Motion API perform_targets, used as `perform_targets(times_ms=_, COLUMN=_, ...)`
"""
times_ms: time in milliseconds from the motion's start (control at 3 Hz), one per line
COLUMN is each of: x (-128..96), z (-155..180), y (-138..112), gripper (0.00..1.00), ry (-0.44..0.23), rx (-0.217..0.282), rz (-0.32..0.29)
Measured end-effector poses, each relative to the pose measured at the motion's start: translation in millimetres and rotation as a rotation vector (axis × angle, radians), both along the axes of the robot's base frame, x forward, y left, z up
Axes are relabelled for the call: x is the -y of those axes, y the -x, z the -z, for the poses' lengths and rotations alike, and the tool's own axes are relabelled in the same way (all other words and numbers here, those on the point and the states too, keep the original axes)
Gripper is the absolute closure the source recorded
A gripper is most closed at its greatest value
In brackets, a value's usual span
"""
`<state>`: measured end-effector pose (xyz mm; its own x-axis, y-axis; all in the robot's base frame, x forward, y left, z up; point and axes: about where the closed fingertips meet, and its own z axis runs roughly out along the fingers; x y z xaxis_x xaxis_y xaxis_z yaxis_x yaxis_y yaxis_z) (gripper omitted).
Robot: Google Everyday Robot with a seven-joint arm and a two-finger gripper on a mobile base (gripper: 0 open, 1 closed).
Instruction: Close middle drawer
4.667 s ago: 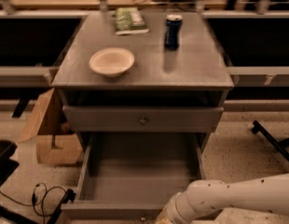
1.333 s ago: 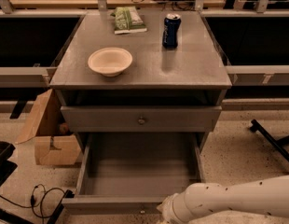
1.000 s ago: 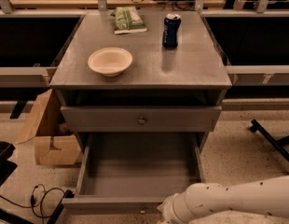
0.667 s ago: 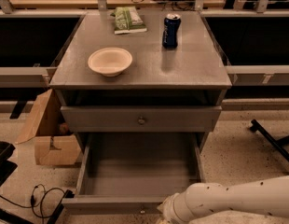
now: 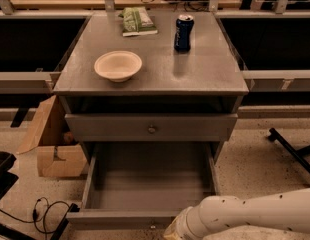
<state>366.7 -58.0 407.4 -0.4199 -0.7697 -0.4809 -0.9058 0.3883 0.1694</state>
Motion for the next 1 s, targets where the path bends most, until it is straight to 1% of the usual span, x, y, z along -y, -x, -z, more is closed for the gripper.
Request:
perform_targets(times_ms=333, x=-0.1, z=8.3, y=3.8, gripper=0.96, ry=0.025, rx=0.017, rz=0.005)
perform_targets(times_ms=667, x=16.0, z=39.5, y=38.7, gripper=1.00, ry=0.095, rx=-0.018, rz=-0.003)
perform_targets(times_ms=1000, x=37.9, z=71.5, y=82.3, gripper=1.00, ry=0.169, rx=-0.080, rz=0.000)
